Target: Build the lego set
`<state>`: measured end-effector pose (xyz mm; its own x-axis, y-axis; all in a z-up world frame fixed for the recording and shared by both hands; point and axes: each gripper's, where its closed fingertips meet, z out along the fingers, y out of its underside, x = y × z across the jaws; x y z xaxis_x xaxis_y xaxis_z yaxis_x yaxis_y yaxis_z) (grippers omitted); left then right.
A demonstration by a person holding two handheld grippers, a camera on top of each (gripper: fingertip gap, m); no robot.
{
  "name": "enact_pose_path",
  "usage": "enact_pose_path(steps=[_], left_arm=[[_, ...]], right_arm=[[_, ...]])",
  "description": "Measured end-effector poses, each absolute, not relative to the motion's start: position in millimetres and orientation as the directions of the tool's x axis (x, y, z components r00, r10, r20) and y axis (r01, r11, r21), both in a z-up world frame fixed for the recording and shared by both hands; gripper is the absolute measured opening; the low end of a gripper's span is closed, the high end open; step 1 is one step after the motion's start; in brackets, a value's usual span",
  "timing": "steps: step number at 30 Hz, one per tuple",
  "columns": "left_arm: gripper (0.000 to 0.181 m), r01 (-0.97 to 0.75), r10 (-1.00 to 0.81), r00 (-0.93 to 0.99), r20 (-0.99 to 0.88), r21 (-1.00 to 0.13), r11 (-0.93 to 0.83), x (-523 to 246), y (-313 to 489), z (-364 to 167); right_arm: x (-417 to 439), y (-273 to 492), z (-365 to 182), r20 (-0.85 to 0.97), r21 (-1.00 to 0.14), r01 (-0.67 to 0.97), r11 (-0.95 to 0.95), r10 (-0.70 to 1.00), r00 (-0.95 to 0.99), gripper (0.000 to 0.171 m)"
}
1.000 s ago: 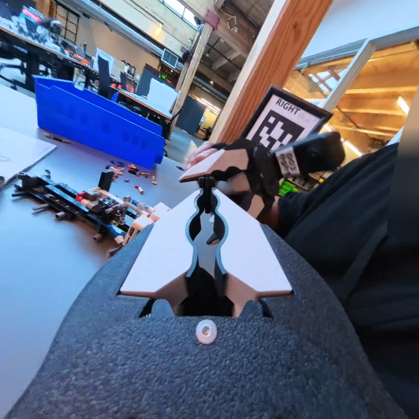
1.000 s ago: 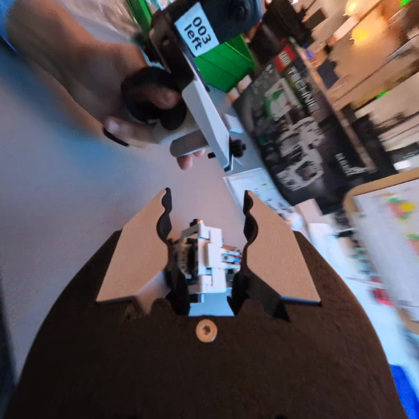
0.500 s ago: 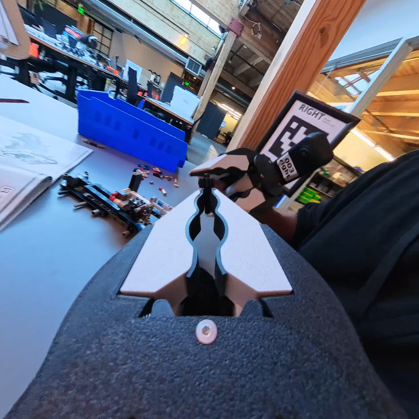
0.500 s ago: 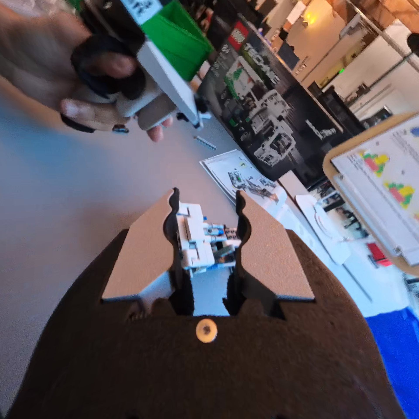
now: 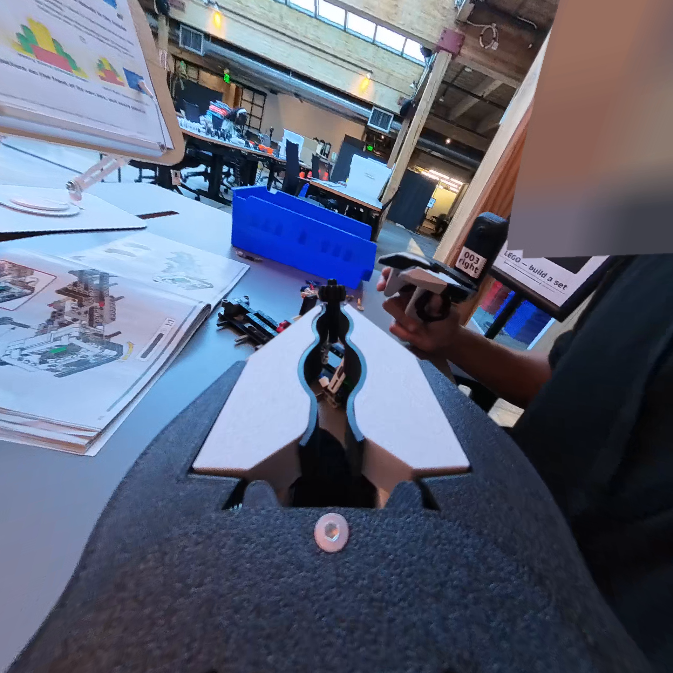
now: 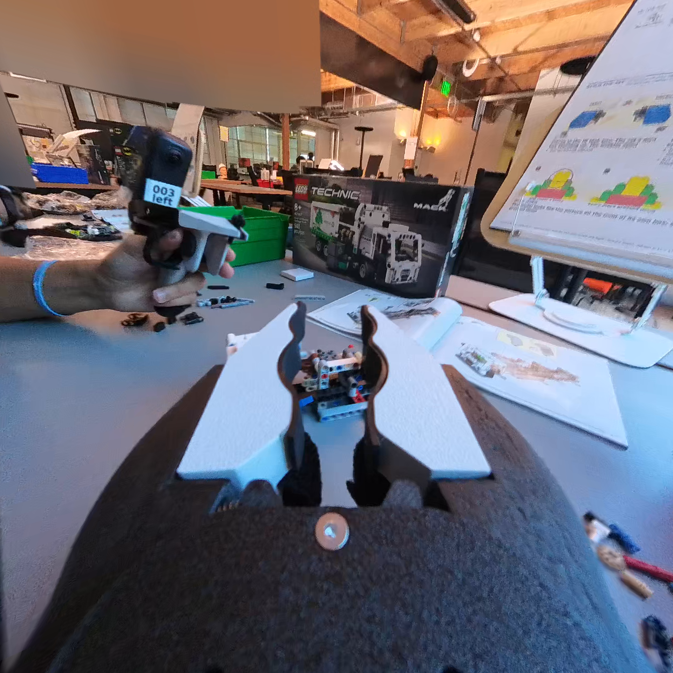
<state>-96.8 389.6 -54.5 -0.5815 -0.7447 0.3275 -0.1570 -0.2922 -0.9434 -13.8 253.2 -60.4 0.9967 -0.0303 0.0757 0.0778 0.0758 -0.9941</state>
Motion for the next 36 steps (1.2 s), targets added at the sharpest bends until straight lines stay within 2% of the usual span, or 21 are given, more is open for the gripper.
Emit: enact_pose_path(steps=[2,9,23,25,27,30,31,33,36], left_arm=[[0.002,-0.172,-0.751,-0.576,0.323,-0.946,-0.276,-94.3,389.4,-60.2],[0.001,-0.223,-0.712,-0.558,0.426,-0.903,-0.366,-89.0,402.8,-63.2],[0.002,-0.258,-0.806,-0.469,0.360,-0.929,-0.265,-77.7,413.7,-86.5],[0.002,-0.228,-0.829,-0.475,0.295,-0.951,-0.208,-79.5,409.4,-85.0],[0.002,-0.176,-0.852,-0.485,0.195,-0.977,-0.123,-82.5,402.2,-81.6],[0.002,-0.007,-0.864,-0.501,-0.047,-0.998,0.059,-91.7,385.0,-68.5],[0.002,0.084,-0.857,-0.492,-0.155,-0.988,0.131,-96.4,378.8,-61.9],[0.001,0.284,-0.815,-0.457,-0.355,-0.927,0.245,-109.5,363.3,-46.6],[0.001,0.400,-0.738,-0.472,-0.483,-0.863,0.309,-127.1,334.8,-39.3]], right_arm=[[-8.0,258.3,-63.6,0.111,-0.992,0.114,0.059,-0.040,0.993,0.026],[-4.4,262.1,-65.8,0.054,-0.997,0.054,0.057,0.001,0.999,0.026],[-6.3,271.5,-78.3,0.084,-0.996,0.084,-0.016,0.006,0.996,0.023],[-7.9,274.7,-67.3,0.053,-0.998,0.053,0.025,0.019,0.998,0.019],[-26.7,287.5,-48.1,-0.007,-0.999,-0.012,0.038,0.135,0.991,0.020],[-65.5,317.4,-30.0,-0.170,-0.985,-0.147,-0.094,0.316,0.933,0.024],[-79.9,325.4,-29.1,-0.267,-0.961,-0.220,-0.167,0.370,0.890,0.029],[-109.8,333.2,-30.3,-0.484,-0.872,-0.367,-0.324,0.459,0.745,0.049],[-133.1,338.8,-34.5,-0.665,-0.746,-0.500,-0.440,0.452,0.595,0.070]])
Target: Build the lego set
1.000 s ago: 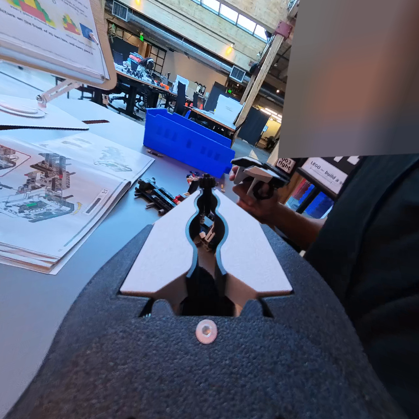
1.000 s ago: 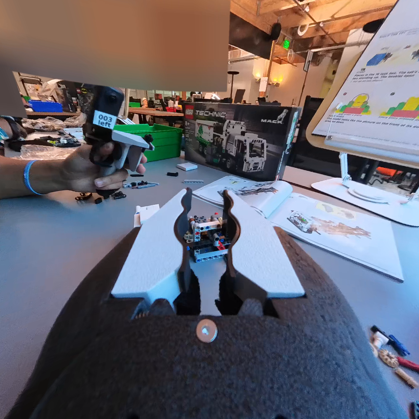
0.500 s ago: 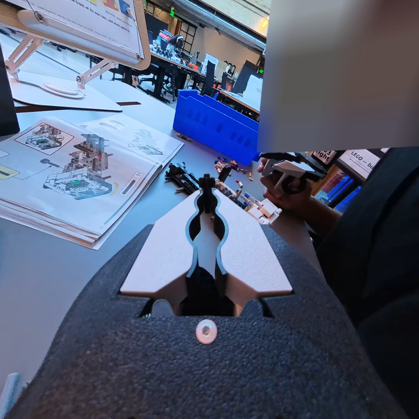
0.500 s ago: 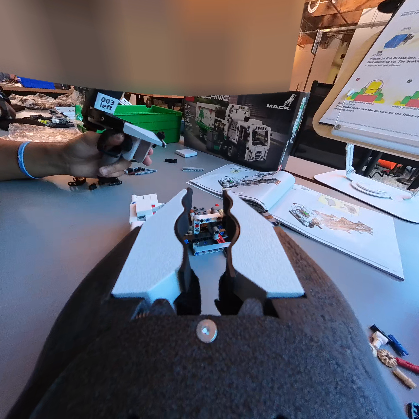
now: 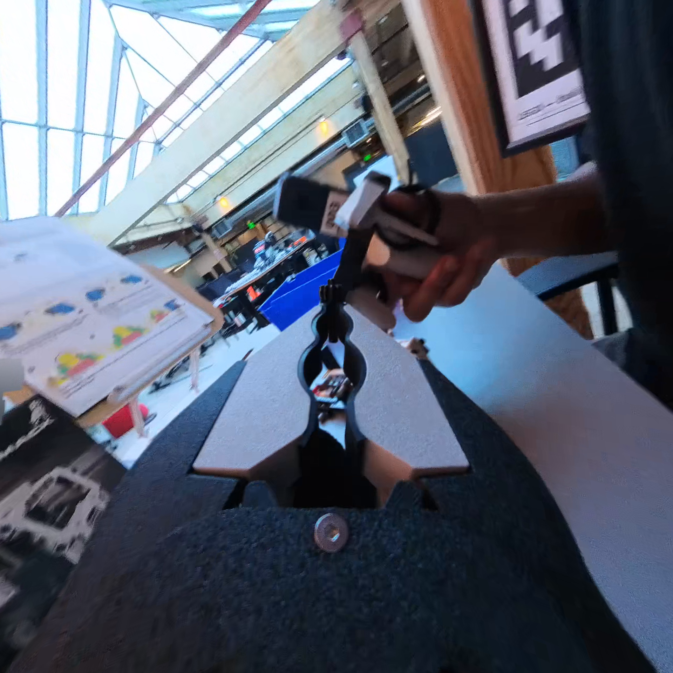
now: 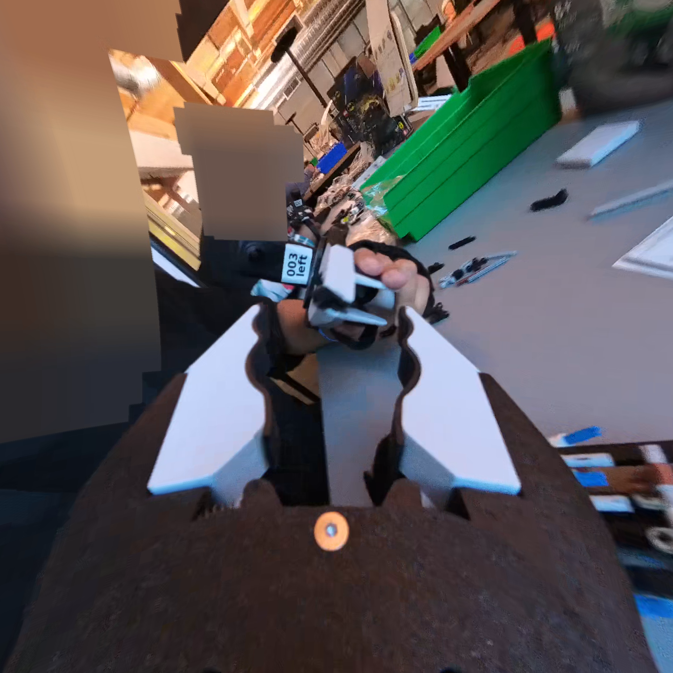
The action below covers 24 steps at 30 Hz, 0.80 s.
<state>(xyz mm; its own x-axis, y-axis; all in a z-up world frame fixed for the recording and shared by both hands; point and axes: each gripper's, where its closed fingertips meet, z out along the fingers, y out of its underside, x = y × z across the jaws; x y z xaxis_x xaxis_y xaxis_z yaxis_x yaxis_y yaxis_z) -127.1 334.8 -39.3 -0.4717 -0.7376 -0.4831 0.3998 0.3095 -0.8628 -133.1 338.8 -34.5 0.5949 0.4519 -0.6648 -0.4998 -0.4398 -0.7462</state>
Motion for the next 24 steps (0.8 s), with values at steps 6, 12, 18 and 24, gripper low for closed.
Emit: enact_pose_path(steps=[6,12,18,24], left_arm=[[0.001,0.501,-0.663,-0.505,-0.553,-0.813,0.298,-153.5,299.8,-26.5],[0.001,0.533,-0.627,-0.507,-0.591,-0.787,0.311,-166.1,277.8,-24.8],[0.001,0.521,-0.609,-0.498,-0.617,-0.775,0.359,-166.2,274.0,-30.0],[0.001,0.486,-0.617,-0.464,-0.635,-0.765,0.423,-166.1,270.3,-33.7]], right_arm=[[-174.9,320.5,-37.2,-0.787,-0.609,-0.565,-0.557,0.513,0.343,0.065],[-193.4,303.2,-26.8,-0.807,-0.519,-0.624,-0.584,0.575,0.133,0.049],[-195.7,297.5,-25.5,-0.772,-0.575,-0.630,-0.522,0.600,0.208,0.032],[-196.5,292.8,-29.8,-0.759,-0.606,-0.612,-0.508,0.598,0.256,0.032]])
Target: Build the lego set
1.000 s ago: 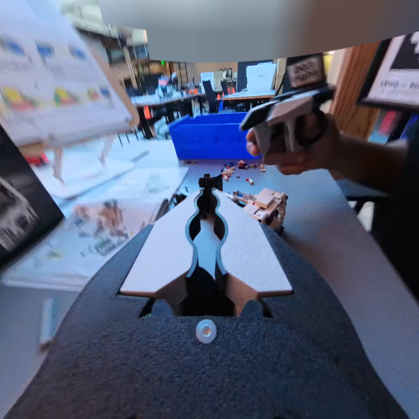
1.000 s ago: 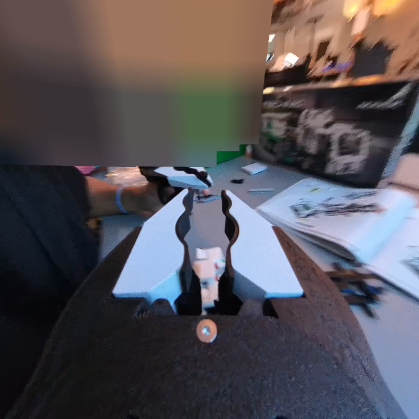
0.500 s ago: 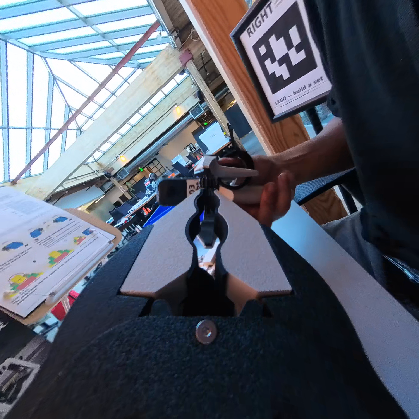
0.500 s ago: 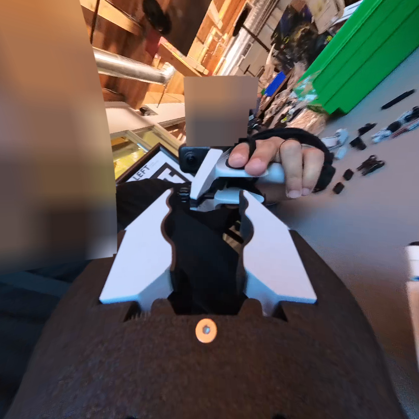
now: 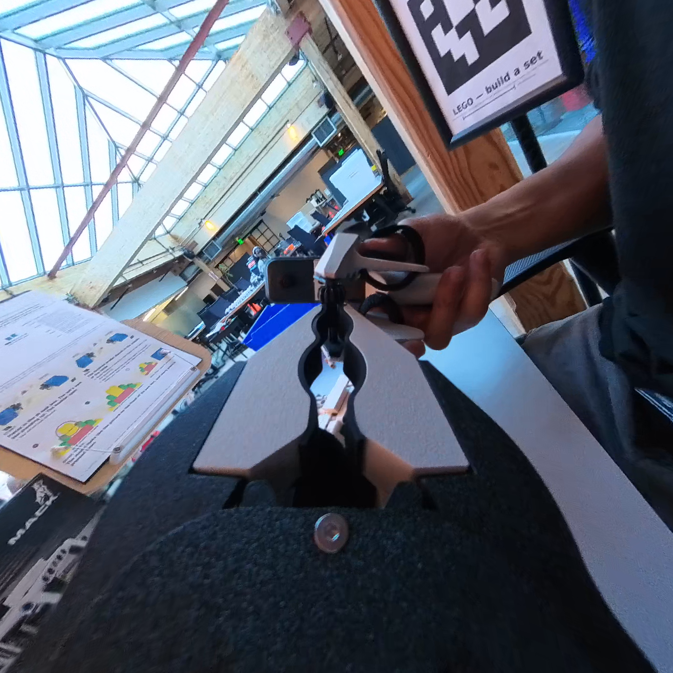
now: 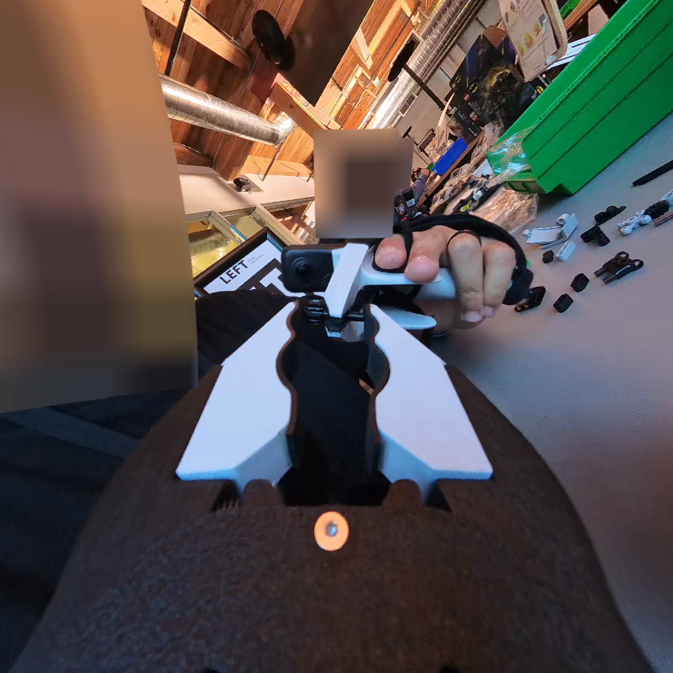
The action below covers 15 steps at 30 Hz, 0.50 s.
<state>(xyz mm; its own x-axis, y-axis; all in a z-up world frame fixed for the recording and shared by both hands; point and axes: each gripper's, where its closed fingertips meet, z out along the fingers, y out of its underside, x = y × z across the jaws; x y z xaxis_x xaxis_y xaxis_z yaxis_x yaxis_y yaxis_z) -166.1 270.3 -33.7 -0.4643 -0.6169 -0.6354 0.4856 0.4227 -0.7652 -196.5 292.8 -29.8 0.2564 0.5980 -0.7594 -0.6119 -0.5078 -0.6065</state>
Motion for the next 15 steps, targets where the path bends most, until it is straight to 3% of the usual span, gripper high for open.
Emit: enact_pose_path(steps=[15], left_arm=[[0.000,0.379,-0.649,-0.505,-0.569,-0.822,0.425,-162.5,272.9,-38.7]], right_arm=[[-193.3,294.7,-34.7,-0.755,-0.617,-0.597,-0.512,0.599,0.266,0.032]])
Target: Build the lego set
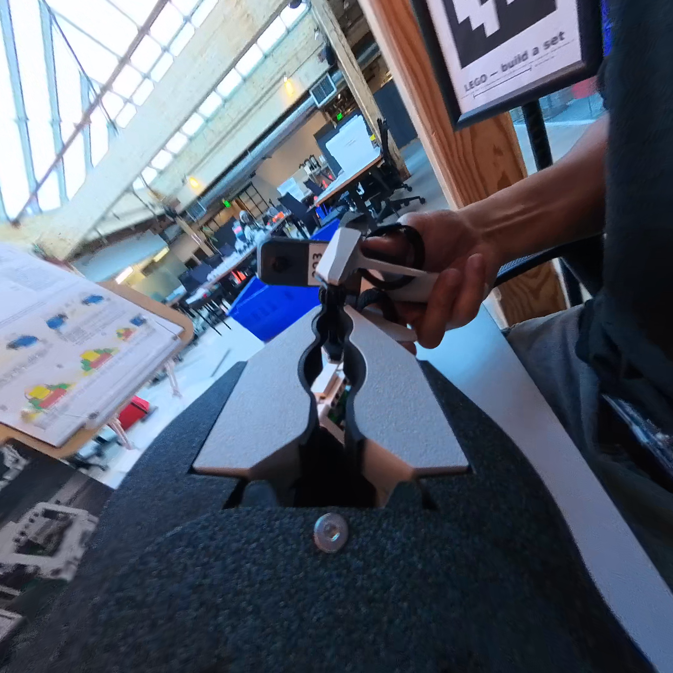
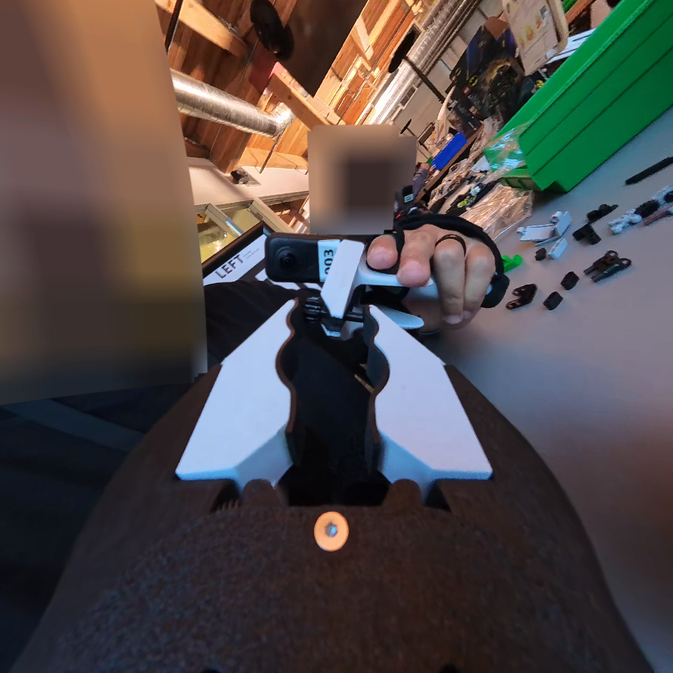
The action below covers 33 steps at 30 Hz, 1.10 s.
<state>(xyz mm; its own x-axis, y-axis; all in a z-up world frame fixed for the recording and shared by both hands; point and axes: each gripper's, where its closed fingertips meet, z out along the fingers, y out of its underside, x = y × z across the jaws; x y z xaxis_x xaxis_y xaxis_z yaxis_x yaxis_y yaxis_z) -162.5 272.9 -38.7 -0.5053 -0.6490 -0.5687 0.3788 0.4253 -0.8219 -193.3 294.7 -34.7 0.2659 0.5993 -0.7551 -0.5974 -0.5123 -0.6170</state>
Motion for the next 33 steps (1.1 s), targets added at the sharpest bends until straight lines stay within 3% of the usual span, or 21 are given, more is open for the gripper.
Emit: enact_pose_path(steps=[2,3,4,5,9,13,16,23,33], left_arm=[[0.001,0.308,-0.669,-0.581,-0.463,-0.887,0.345,-156.6,274.8,-43.3],[0.002,0.256,-0.678,-0.636,-0.369,-0.930,0.265,-154.9,276.2,-43.9],[0.002,0.199,-0.685,-0.676,-0.272,-0.962,0.186,-152.7,280.1,-43.5],[0.002,0.146,-0.686,-0.702,-0.193,-0.981,0.128,-150.1,284.9,-43.6],[0.002,-0.036,-0.661,-0.746,0.082,-0.996,-0.083,-140.7,297.1,-42.8],[0.002,-0.260,-0.550,-0.734,0.399,-0.913,-0.315,-132.3,304.5,-47.8],[0.002,-0.358,-0.462,-0.712,0.529,-0.839,-0.409,-129.9,308.0,-49.9],[0.001,-0.484,-0.284,-0.674,0.681,-0.699,-0.527,-130.7,310.5,-47.7],[0.002,-0.486,-0.273,-0.686,0.674,-0.705,-0.516,-132.3,311.3,-48.3]], right_arm=[[-183.9,297.6,-37.1,-0.760,-0.620,-0.610,-0.493,0.572,0.310,0.032],[-179.2,297.8,-38.7,-0.729,-0.667,-0.584,-0.464,0.567,0.383,0.040],[-172.4,297.7,-37.5,-0.690,-0.715,-0.555,-0.425,0.560,0.459,0.058],[-165.0,295.9,-33.7,-0.631,-0.771,-0.514,-0.376,0.559,0.538,0.061],[-148.1,294.9,-45.8,-0.155,-0.968,-0.035,-0.250,0.479,0.864,0.056],[-142.4,308.1,-63.3,0.326,-0.858,0.442,-0.263,0.388,0.862,0.062],[-138.0,322.2,-66.9,0.575,-0.697,0.662,-0.276,0.336,0.746,0.059],[-139.0,338.8,-60.8,0.659,-0.609,0.752,-0.253,0.367,0.657,0.044],[-141.0,341.6,-54.5,0.638,-0.626,0.745,-0.230,0.398,0.659,0.032]])
